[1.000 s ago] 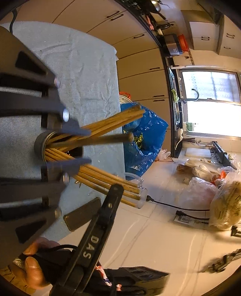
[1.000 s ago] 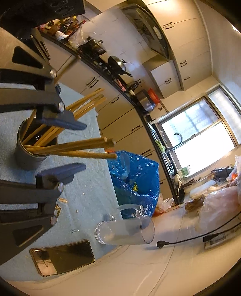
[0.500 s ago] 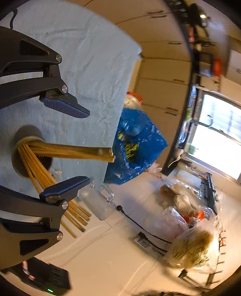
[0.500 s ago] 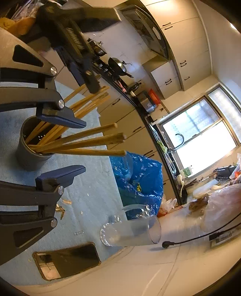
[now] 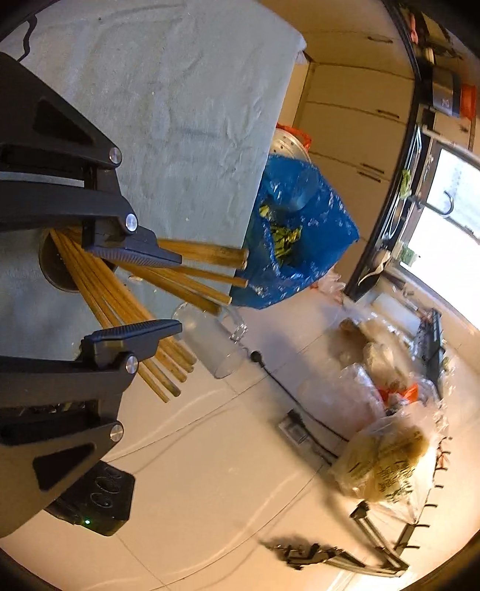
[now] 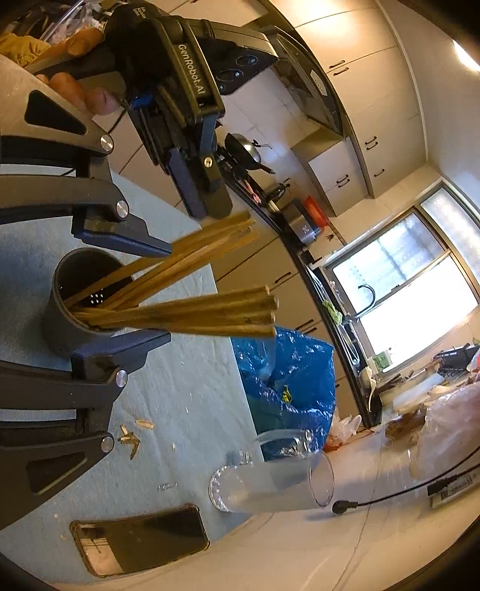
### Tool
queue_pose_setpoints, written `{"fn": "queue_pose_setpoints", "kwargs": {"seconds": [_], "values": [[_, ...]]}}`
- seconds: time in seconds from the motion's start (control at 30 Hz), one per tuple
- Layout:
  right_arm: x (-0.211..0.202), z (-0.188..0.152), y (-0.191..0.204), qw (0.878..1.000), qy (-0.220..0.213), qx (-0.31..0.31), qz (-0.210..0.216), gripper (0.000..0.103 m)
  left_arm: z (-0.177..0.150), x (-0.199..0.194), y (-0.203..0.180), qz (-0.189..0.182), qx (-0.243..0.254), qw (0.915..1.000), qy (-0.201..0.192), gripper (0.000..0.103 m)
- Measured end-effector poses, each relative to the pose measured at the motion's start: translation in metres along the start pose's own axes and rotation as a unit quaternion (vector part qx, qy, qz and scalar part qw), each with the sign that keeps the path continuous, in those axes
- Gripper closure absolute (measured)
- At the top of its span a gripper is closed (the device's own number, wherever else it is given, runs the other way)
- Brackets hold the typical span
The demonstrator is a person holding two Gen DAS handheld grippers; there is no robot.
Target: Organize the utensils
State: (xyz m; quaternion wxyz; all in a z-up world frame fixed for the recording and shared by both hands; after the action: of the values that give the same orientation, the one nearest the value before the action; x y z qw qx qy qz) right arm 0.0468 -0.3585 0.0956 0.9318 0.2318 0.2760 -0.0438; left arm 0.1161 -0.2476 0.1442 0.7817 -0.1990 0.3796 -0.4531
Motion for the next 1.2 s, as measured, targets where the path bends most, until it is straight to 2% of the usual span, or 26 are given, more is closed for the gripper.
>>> {"fn": "queue_pose_setpoints", "kwargs": {"seconds": [0.17,0.27,0.4,0.57,0.7,0.93,1.2], "values": [[-0.01,-0.003,-0.01,1.0,-0.005,0.008,-0.014,0.06,-0.007,-0.015,0.001,0.046,0.011,0.9989,-0.008,0.07],[-0.019,-0.008,-0.016,1.0,-0.005,0.016,-0.023,0.058,-0.017,-0.026,0.001,0.088,0.026,0.9956,-0.016,0.063],[-0.033,-0.019,-0.024,0.999,-0.005,0.023,-0.036,0.056,-0.036,-0.042,0.0,0.121,0.042,0.9916,-0.02,0.057],[-0.052,-0.035,-0.027,0.998,-0.005,0.03,-0.051,0.053,-0.067,-0.06,-0.004,0.17,0.072,0.9825,-0.025,0.047],[-0.065,-0.05,-0.028,0.997,-0.007,0.026,-0.067,0.048,-0.097,-0.073,-0.007,0.208,0.095,0.9732,-0.025,0.045],[-0.081,-0.076,-0.031,0.995,0.0,0.02,-0.096,0.046,-0.13,-0.091,-0.013,0.246,0.123,0.9611,-0.021,0.042],[-0.097,-0.1,-0.016,0.993,-0.001,0.004,-0.119,0.044,-0.149,-0.121,-0.029,0.28,0.139,0.948,-0.059,0.021]]}}
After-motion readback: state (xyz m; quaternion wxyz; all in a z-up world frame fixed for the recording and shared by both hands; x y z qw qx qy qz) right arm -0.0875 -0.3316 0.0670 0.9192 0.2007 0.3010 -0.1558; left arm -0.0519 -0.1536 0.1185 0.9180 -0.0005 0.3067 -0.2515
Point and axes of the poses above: each gripper's, at about its wrist camera, not at the fingertips, and x roughly the way its jaws point, y to its left, z to its top, the point moved 5 cm from there along x, roughly the way its jaws point, and after that the axes turned 12 degrees about -z, right-handed, at the moved point
